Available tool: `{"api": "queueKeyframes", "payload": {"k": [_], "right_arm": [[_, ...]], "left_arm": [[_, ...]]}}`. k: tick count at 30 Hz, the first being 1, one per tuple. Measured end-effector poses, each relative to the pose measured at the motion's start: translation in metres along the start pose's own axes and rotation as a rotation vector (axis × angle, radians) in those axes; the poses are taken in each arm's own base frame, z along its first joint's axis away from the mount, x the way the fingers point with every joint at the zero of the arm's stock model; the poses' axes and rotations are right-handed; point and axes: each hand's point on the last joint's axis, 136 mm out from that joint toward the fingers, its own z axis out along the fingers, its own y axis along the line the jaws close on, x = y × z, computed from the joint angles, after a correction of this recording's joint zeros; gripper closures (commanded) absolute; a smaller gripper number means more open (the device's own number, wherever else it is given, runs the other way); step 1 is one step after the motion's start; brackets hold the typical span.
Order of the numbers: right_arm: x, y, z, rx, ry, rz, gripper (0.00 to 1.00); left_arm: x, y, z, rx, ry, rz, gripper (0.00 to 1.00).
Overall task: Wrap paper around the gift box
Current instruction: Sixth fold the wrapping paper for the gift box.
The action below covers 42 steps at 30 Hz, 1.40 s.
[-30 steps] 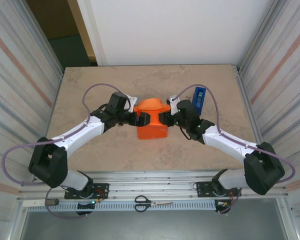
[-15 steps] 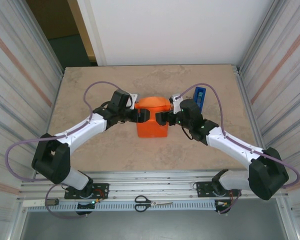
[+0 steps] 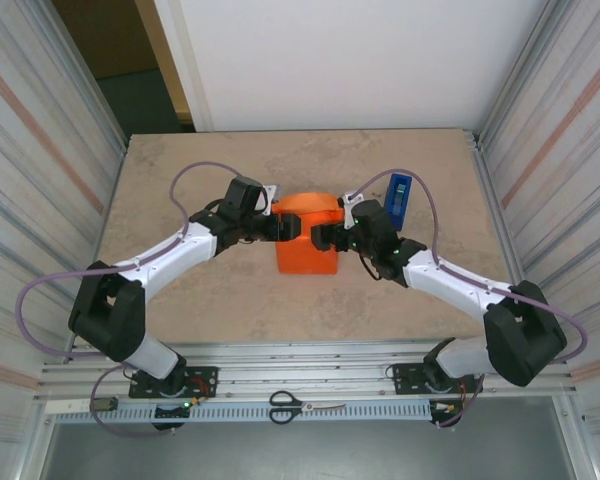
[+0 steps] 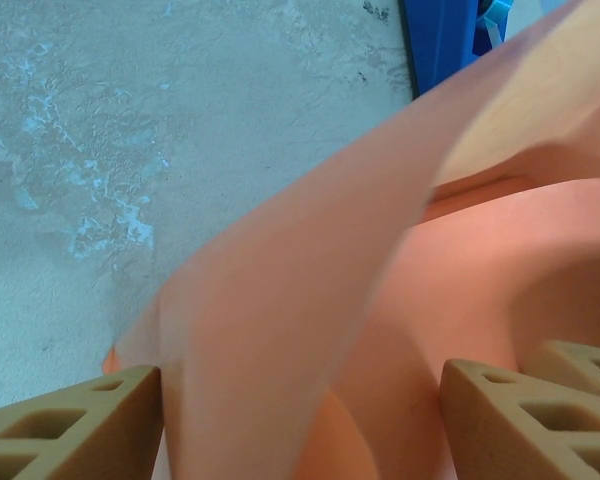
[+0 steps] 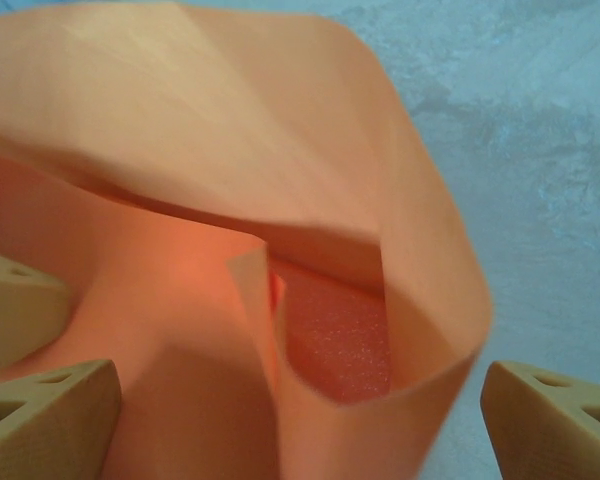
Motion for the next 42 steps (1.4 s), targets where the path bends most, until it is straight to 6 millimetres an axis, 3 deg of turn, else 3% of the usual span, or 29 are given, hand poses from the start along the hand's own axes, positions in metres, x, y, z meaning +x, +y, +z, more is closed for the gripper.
{"api": "queueKeyframes", "payload": {"k": [4, 7, 15, 26, 31, 35, 42], "right_arm": [[-0.002, 0.001, 0.004, 0.01, -0.008, 0.025, 0.26], [-0.003, 0.001, 0.005, 0.023, -0.014, 0.042, 0.41], [-0.004, -0.001, 0.005, 0.037, -0.023, 0.056, 0.53], [-0.003, -0.001, 0.004, 0.042, -0.008, 0.051, 0.54], [-0.003, -0.001, 0.004, 0.044, -0.004, 0.05, 0.54], [-0.002, -0.001, 0.004, 0.044, 0.0, 0.04, 0.54], [-0.002, 0.0, 0.003, 0.045, -0.001, 0.03, 0.54]], "left_arm": [[-0.001, 0.0, 0.0, 0.001, 0.0, -0.003, 0.29], [0.0, 0.0, -0.001, -0.004, 0.004, -0.005, 0.25], [-0.007, -0.007, -0.02, -0.005, -0.029, 0.018, 0.04], [-0.009, -0.006, -0.023, -0.026, -0.042, 0.037, 0.01], [-0.001, -0.002, -0.01, -0.065, -0.013, 0.045, 0.14], [0.001, 0.004, -0.003, -0.103, -0.004, 0.033, 0.16], [-0.004, 0.011, -0.004, -0.147, -0.029, 0.01, 0.1]]}}
